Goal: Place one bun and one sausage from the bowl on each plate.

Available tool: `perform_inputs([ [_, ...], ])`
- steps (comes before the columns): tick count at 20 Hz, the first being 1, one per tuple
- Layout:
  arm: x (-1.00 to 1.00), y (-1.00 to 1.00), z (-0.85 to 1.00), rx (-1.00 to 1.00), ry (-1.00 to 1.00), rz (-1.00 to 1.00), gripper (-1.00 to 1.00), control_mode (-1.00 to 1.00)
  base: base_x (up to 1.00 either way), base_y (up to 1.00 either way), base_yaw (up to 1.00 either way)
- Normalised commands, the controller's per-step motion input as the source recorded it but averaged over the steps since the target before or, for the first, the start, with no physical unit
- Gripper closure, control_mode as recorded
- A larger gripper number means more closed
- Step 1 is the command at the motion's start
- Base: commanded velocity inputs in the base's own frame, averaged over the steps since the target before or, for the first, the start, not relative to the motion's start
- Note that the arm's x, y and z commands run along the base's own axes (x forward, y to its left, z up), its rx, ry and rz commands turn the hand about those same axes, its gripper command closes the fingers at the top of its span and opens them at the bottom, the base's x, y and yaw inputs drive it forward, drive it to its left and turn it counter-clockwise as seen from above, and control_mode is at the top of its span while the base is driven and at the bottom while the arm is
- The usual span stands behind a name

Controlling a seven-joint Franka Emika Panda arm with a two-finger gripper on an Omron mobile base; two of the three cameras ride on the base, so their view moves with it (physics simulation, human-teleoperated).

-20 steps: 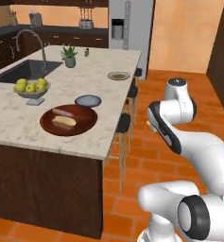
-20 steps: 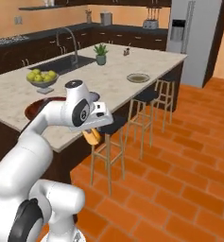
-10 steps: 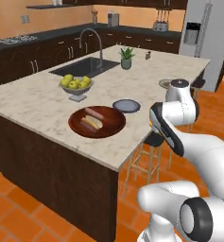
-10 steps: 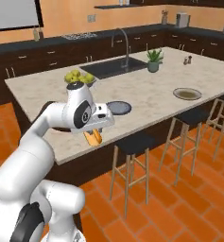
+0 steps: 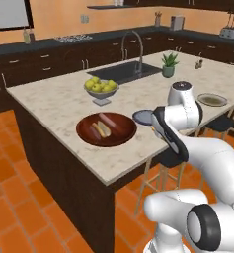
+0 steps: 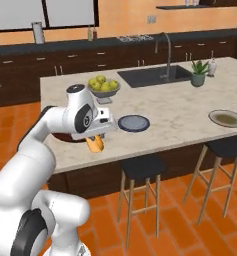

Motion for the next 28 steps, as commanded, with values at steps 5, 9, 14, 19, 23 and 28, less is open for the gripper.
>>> perform_inputs([
  [5,0.0,0.0,0.0,0.0,0.0,0.0,1.0,1.0,0.0,-1.0,0.4],
  [9,0.0,0.0,0.0,0.0,0.0,0.0,1.0,1.0,0.06,-0.73,0.57],
  [14,0.0,0.0,0.0,0.0,0.0,0.0,1.0,1.0,0.53,-0.54,0.58],
  [19,0.64,-0.76,-0.06,0.16,0.0,0.24,1.0,-1.0,0.11,-0.16,0.09],
  [23,1.0,-0.73,-0.26,0.11,0.0,0.13,1.0,-1.0,0.0,0.0,0.0],
  [28,1.0,-0.49,-0.41,0.0,0.11,0.04,1.0,-1.0,0.0,0.0,0.0],
])
